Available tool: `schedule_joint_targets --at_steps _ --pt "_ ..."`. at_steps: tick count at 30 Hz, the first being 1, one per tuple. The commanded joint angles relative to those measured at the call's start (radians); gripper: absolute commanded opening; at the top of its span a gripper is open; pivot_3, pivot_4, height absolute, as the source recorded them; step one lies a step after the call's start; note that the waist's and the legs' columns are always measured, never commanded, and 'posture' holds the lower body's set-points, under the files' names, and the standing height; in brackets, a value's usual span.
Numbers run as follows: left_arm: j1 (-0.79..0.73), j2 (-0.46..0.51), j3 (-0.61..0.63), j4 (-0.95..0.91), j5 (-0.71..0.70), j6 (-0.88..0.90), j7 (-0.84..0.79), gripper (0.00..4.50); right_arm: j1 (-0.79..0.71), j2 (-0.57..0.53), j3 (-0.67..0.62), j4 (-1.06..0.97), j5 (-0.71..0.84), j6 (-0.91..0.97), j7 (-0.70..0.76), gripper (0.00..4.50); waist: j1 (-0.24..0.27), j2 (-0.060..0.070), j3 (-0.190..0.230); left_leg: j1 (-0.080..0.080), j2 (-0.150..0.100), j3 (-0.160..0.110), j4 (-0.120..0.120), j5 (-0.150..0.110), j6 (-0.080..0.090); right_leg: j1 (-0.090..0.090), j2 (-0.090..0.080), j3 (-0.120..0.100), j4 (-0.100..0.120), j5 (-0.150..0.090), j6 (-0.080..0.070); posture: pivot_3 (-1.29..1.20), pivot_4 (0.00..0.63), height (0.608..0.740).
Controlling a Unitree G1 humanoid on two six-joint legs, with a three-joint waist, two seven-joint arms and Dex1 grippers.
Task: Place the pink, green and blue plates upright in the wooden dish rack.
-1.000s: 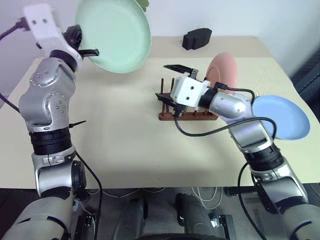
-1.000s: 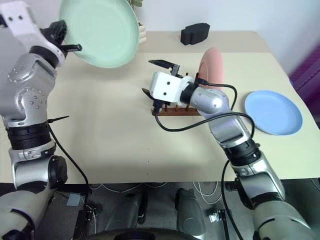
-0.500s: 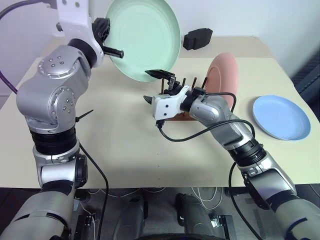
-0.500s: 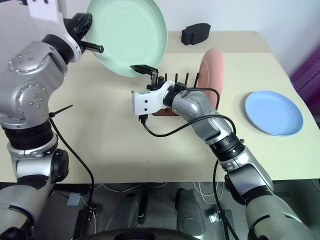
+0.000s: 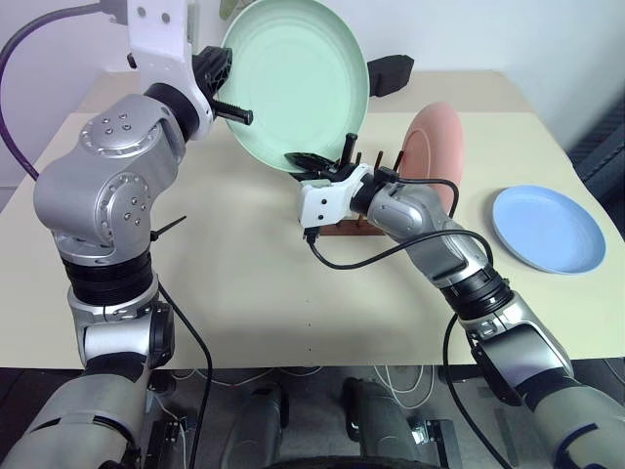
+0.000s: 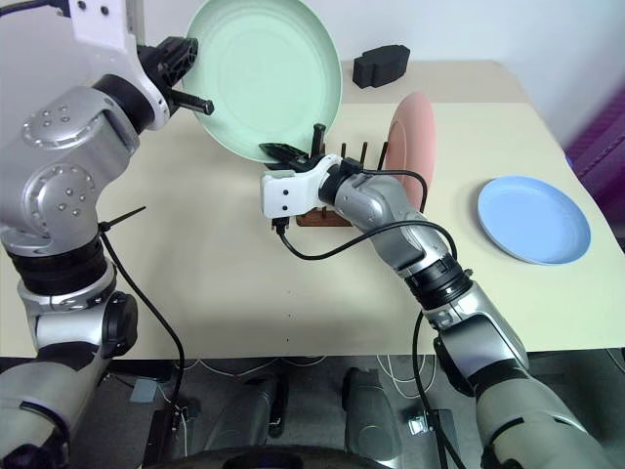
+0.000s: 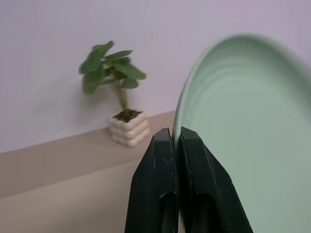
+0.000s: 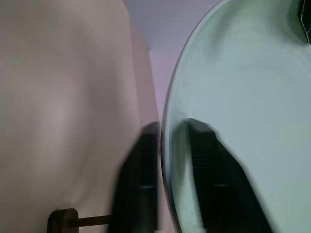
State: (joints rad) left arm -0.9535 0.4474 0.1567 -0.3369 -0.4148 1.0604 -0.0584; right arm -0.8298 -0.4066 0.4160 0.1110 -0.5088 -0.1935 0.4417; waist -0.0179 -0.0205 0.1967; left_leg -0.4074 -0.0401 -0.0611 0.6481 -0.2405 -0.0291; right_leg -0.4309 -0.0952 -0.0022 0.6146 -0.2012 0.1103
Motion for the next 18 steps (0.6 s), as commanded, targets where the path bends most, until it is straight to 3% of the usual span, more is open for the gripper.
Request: schedule_joint_targets --at_steps 1,7,11,16,18 --pt "-0.014 -0.023 0.050 -0.050 -0.019 -0.037 -0.009 0.00 -0.014 0.008 -0.022 -0.033 -0.005 -0.002 0.000 0.02 0.000 0.000 0.000 0.000 0.000 0.000 0.000 0.000 0.000 0.000 0.000 0.000 0.000 0.000 0.000 0.00 0.150 0.736" --pt "0.013 -0.075 0.116 -0.052 -0.055 -0.060 -0.016 0.00 -0.009 0.002 -0.024 -0.046 -0.032 -0.006 -0.021 0.02 0.001 0.000 0.000 0.000 0.000 0.000 0.000 0.000 0.000 0.000 0.000 0.000 0.000 0.000 0.000 0.00 0.150 0.736" --pt "-0.005 -0.164 0.271 -0.070 -0.185 -0.153 -0.018 1.95 -0.004 -0.009 -0.033 -0.056 -0.052 -0.012 -0.030 0.00 0.002 0.000 0.000 0.000 0.000 0.000 0.000 0.000 -0.001 0.000 0.000 0.000 0.000 0.000 0.000 0.00 0.150 0.736" --pt "0.011 -0.108 0.337 -0.045 -0.197 -0.229 -0.022 4.36 -0.002 -0.026 -0.045 -0.060 -0.055 -0.026 -0.030 0.00 -0.002 0.000 0.000 0.000 0.000 0.000 0.000 0.001 -0.002 0.000 0.000 0.000 0.000 0.000 0.000 0.00 0.150 0.736" --pt "0.025 -0.065 0.352 -0.028 -0.182 -0.264 -0.029 4.45 -0.005 -0.031 -0.055 -0.061 -0.037 -0.040 -0.029 0.00 -0.001 0.000 0.000 0.000 0.000 0.000 0.000 0.001 -0.001 0.000 0.000 0.000 0.000 0.000 0.000 0.00 0.150 0.736"
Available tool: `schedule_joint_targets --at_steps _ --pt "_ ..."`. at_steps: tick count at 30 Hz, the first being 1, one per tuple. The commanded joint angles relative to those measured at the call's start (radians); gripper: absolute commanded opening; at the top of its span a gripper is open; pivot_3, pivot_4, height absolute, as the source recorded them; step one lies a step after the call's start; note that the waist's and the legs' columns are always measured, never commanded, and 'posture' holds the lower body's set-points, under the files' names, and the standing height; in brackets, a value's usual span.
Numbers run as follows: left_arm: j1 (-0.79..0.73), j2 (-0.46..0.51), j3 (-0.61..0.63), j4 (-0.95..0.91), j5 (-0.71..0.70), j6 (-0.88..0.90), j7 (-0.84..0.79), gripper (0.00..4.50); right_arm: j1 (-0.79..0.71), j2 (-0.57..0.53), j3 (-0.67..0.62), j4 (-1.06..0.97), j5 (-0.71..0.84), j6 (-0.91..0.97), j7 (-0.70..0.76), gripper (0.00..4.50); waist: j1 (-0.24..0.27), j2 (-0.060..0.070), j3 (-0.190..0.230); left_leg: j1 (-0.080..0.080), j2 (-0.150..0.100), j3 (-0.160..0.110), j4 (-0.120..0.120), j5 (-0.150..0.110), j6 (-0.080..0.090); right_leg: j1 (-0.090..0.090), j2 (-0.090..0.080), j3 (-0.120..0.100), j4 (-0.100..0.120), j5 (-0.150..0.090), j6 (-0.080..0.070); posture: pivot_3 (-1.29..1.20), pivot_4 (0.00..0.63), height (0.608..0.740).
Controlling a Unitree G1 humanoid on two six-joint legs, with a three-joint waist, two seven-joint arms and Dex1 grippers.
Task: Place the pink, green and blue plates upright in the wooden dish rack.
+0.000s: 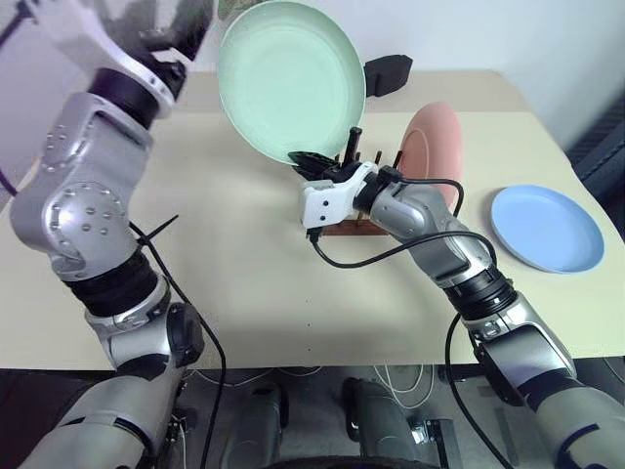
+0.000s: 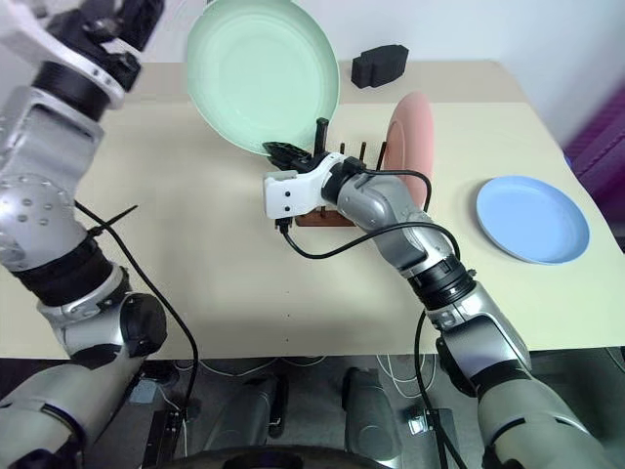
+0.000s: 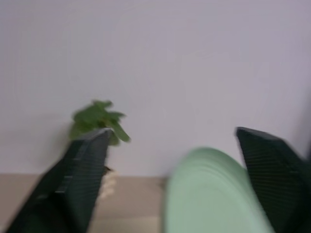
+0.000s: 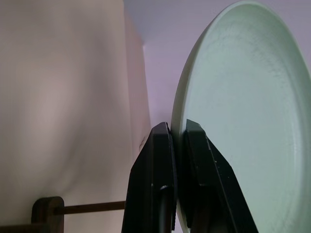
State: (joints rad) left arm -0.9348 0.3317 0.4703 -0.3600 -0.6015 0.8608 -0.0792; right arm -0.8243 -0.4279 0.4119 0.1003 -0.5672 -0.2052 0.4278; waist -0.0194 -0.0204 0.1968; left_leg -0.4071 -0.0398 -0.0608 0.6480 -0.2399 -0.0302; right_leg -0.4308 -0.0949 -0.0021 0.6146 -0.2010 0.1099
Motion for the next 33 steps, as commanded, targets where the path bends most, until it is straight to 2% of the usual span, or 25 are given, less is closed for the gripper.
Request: schedule_joint_targets --at_steps 1,7,10,12,17,21,27,29,33 --pt "0.017 0.075 0.039 0.006 0.022 -0.081 -0.009 4.45 -0.012 -0.010 -0.060 -0.051 0.036 -0.034 -0.014 0.00 0.001 0.000 0.000 0.000 0.000 0.000 0.000 0.000 0.000 0.000 0.000 0.000 0.000 0.000 0.000 0.00 0.150 0.736" --pt "0.172 0.218 0.027 0.103 0.108 -0.134 -0.055 4.45 -0.041 0.015 -0.171 -0.081 0.261 -0.039 0.045 0.00 0.001 0.000 0.000 0.000 0.000 0.000 0.000 -0.001 0.002 0.000 0.000 0.000 0.000 0.000 0.000 0.00 0.150 0.736" --pt "0.372 0.314 -0.072 0.085 0.181 -0.200 -0.191 4.45 -0.057 0.047 -0.298 -0.164 0.582 0.133 0.169 0.00 -0.001 0.001 0.000 0.000 0.001 0.000 0.000 -0.001 0.003 0.000 0.000 0.000 0.000 0.000 0.000 0.00 0.150 0.736" --pt "0.436 0.345 -0.113 0.074 0.208 -0.243 -0.238 4.45 -0.061 0.046 -0.334 -0.199 0.683 0.205 0.214 0.00 0.002 0.000 0.000 0.000 0.001 0.000 -0.001 -0.001 0.003 0.000 0.000 0.000 0.000 0.000 0.000 0.00 0.150 0.736" --pt "0.554 0.310 -0.173 0.035 0.180 -0.344 -0.360 4.45 -0.026 0.028 -0.455 -0.350 1.007 0.498 0.267 0.00 0.010 0.000 0.000 0.000 0.002 -0.001 0.000 -0.002 0.003 0.001 0.000 0.000 -0.001 0.001 -0.002 0.00 0.150 0.736" --pt "0.605 0.269 -0.223 0.019 0.160 -0.373 -0.423 4.45 0.058 0.000 -0.553 -0.472 1.291 0.762 0.227 0.00 0.008 0.001 0.000 0.000 0.003 -0.001 -0.001 -0.002 0.003 0.001 -0.001 0.000 -0.001 0.001 -0.002 0.00 0.150 0.736" --pt "0.673 0.240 -0.332 -0.032 0.115 -0.392 -0.566 4.45 0.144 -0.032 -0.663 -0.477 1.494 0.982 0.098 0.00 0.007 0.001 0.000 0.000 0.003 0.000 -0.001 -0.002 0.004 0.000 0.000 0.000 -0.001 0.000 -0.004 0.00 0.150 0.736" --pt "0.691 0.239 -0.355 -0.041 0.105 -0.394 -0.597 4.45 0.163 -0.056 -0.662 -0.477 1.501 1.006 0.094 0.00 0.006 0.001 0.000 0.000 0.003 0.001 -0.001 -0.002 0.005 0.001 -0.001 0.000 -0.001 0.000 -0.005 0.00 0.150 0.736" --pt "0.699 0.221 -0.398 -0.076 0.078 -0.375 -0.625 4.45 0.155 -0.030 -0.741 -0.445 1.658 1.066 0.006 0.00 0.006 0.002 0.000 0.000 0.003 0.001 0.000 -0.002 0.005 0.000 0.000 0.000 -0.001 -0.001 -0.005 0.00 0.150 0.736"
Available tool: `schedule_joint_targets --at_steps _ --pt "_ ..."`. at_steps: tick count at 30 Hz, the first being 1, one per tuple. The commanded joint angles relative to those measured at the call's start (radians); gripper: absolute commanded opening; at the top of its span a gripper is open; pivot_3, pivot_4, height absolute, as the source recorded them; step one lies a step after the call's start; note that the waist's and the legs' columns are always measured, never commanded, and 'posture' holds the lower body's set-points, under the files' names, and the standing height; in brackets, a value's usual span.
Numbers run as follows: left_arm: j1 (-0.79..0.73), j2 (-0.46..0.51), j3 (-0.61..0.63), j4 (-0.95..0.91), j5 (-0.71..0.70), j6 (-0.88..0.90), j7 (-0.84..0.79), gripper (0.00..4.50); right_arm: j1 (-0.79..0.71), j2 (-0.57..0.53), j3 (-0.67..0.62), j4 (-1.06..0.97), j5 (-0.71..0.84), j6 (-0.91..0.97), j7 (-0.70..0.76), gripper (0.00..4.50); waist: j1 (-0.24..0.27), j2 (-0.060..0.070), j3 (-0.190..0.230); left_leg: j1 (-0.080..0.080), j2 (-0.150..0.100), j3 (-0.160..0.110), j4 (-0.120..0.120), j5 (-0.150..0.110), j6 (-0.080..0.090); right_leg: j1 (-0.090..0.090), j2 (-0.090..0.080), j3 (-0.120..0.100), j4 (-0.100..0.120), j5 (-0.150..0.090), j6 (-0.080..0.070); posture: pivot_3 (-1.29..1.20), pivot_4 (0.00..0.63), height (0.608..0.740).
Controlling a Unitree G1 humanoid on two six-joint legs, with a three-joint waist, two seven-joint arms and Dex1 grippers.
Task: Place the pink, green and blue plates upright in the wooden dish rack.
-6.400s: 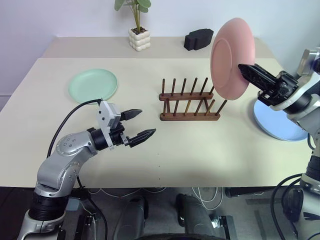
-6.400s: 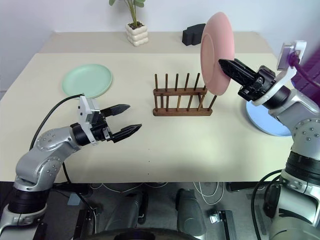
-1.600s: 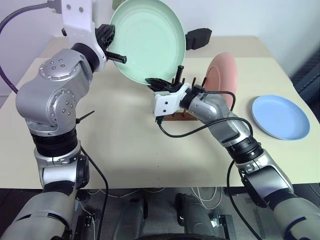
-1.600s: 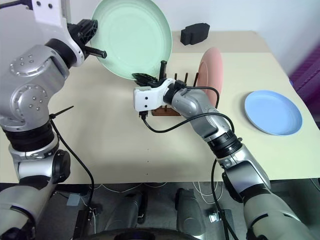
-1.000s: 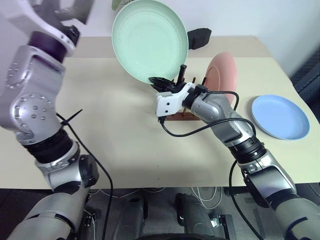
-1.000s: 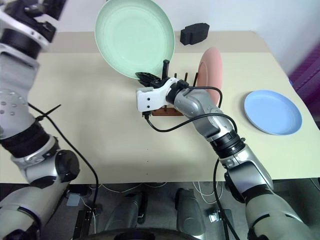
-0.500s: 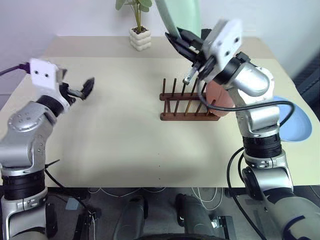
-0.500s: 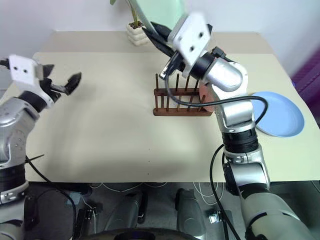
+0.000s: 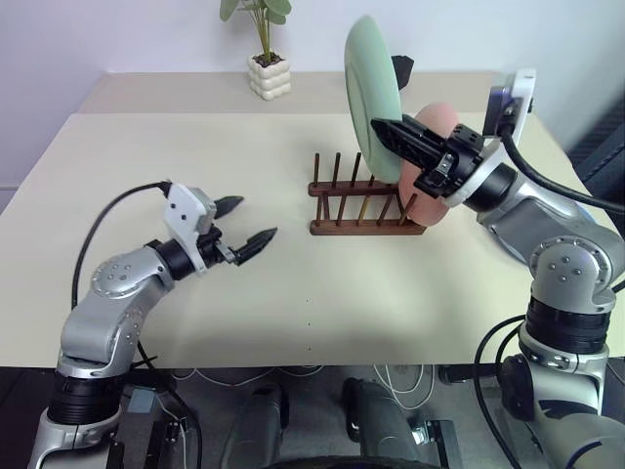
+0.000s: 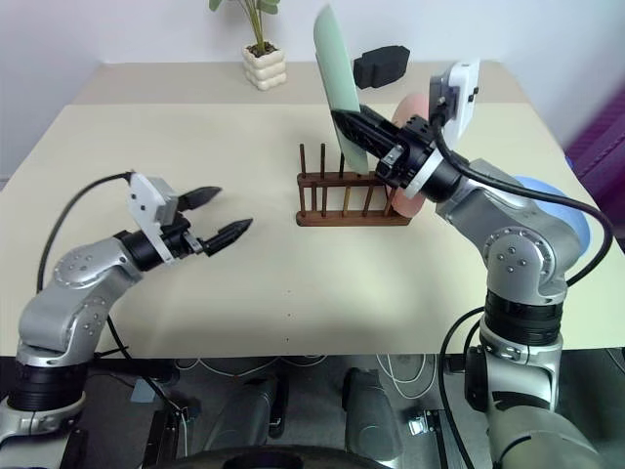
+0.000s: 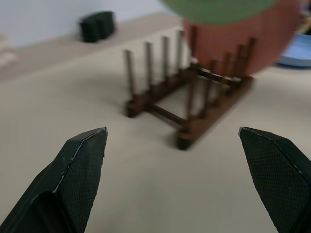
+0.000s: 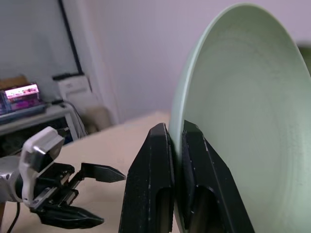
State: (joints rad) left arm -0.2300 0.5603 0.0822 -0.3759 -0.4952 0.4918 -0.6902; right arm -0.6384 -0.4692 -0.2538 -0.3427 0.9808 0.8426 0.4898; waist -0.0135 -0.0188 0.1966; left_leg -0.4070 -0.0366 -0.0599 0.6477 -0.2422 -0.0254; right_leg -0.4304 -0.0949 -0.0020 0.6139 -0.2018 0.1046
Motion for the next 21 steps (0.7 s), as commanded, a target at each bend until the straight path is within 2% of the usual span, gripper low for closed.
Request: schedule_joint_targets --at_steps 1,10,21 --pt "-0.008 -0.012 -0.013 -0.059 -0.027 -0.005 -0.011 4.45 -0.041 0.013 -0.088 0.011 0.132 0.024 -0.081 0.00 0.001 0.000 0.000 0.000 0.000 0.000 0.000 0.000 0.000 0.000 0.000 0.000 0.000 0.000 0.000 0.00 0.150 0.736" --pt "-0.005 -0.018 -0.027 -0.055 -0.020 -0.001 0.000 4.45 -0.060 0.008 -0.118 0.089 0.250 0.071 -0.197 0.00 0.000 0.000 0.000 0.000 0.000 0.000 0.001 0.000 0.001 0.000 0.000 0.000 0.000 0.000 0.001 0.00 0.150 0.736" --pt "0.008 -0.023 -0.035 -0.064 -0.018 -0.001 0.008 4.45 -0.052 0.024 -0.105 0.110 0.308 0.070 -0.293 0.00 0.000 0.000 0.000 0.000 0.000 0.000 0.001 0.000 0.001 0.000 0.000 0.000 0.000 0.000 0.001 0.00 0.150 0.736"
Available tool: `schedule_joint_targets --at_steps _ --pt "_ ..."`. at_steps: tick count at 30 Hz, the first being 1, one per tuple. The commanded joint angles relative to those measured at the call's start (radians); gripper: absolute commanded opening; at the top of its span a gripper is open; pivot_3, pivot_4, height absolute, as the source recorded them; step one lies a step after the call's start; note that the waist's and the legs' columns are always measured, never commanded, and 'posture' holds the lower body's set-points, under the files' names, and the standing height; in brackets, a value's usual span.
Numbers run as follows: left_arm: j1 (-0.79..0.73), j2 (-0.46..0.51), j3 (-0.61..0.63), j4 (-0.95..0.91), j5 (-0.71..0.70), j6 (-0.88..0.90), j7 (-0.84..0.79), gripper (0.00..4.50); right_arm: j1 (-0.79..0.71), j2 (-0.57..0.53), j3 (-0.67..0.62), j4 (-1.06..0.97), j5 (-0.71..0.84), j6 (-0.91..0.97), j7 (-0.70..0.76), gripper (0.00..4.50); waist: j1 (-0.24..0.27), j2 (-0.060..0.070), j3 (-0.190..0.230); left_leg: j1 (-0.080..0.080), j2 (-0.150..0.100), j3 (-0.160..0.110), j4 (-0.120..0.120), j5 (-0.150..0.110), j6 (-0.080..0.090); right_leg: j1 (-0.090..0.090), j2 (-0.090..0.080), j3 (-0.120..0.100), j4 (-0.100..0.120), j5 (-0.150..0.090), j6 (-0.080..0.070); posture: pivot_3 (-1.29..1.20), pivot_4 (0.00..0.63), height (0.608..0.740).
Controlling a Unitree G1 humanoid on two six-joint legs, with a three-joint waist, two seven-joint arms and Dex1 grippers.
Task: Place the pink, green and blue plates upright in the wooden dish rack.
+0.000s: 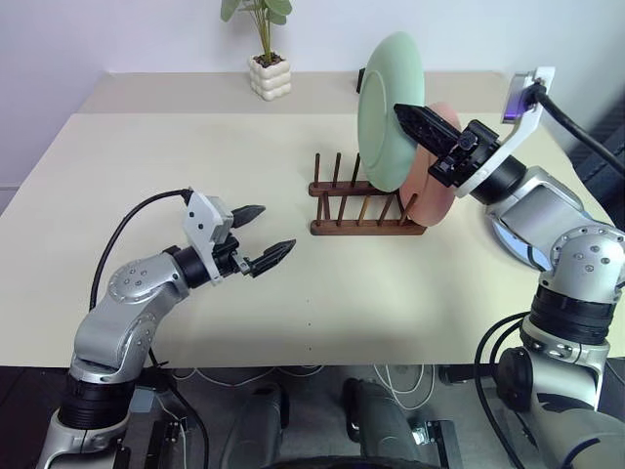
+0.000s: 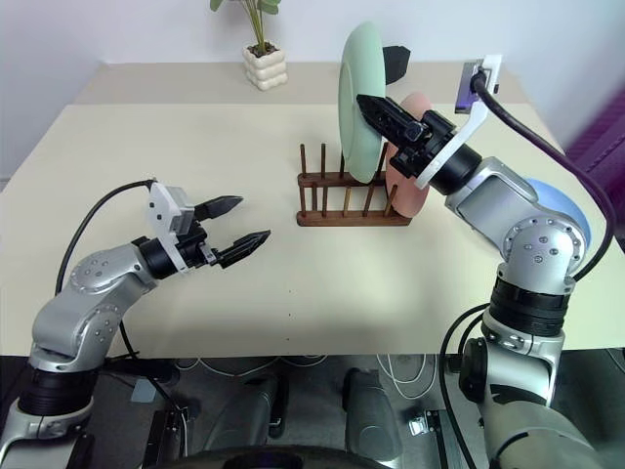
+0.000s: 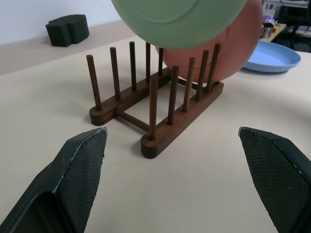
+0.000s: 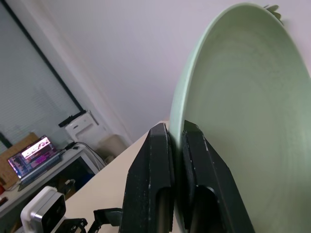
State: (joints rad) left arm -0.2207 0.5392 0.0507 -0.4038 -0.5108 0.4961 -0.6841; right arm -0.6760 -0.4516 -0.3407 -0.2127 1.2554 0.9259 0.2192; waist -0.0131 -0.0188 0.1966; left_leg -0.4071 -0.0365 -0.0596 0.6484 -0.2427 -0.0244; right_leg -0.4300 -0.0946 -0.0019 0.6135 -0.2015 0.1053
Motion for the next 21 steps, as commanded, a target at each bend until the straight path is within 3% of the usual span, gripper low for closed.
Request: schedule_joint_targets --at_steps 1,21 --pt "-0.002 -0.002 -0.004 -0.035 -0.002 -0.006 0.001 4.45 -0.014 0.010 -0.018 -0.019 0.036 -0.015 -0.034 0.00 0.000 0.000 0.000 0.000 0.000 0.000 0.000 0.000 0.000 0.000 0.000 0.000 0.000 0.000 0.000 0.00 0.150 0.736" --pt "0.002 0.002 -0.005 -0.033 -0.001 -0.006 -0.007 4.45 0.025 0.041 -0.005 -0.002 0.066 0.010 -0.182 0.00 0.000 0.000 0.000 0.000 0.000 0.000 0.000 0.000 0.000 0.000 0.000 0.000 0.000 0.000 -0.001 0.00 0.150 0.736"
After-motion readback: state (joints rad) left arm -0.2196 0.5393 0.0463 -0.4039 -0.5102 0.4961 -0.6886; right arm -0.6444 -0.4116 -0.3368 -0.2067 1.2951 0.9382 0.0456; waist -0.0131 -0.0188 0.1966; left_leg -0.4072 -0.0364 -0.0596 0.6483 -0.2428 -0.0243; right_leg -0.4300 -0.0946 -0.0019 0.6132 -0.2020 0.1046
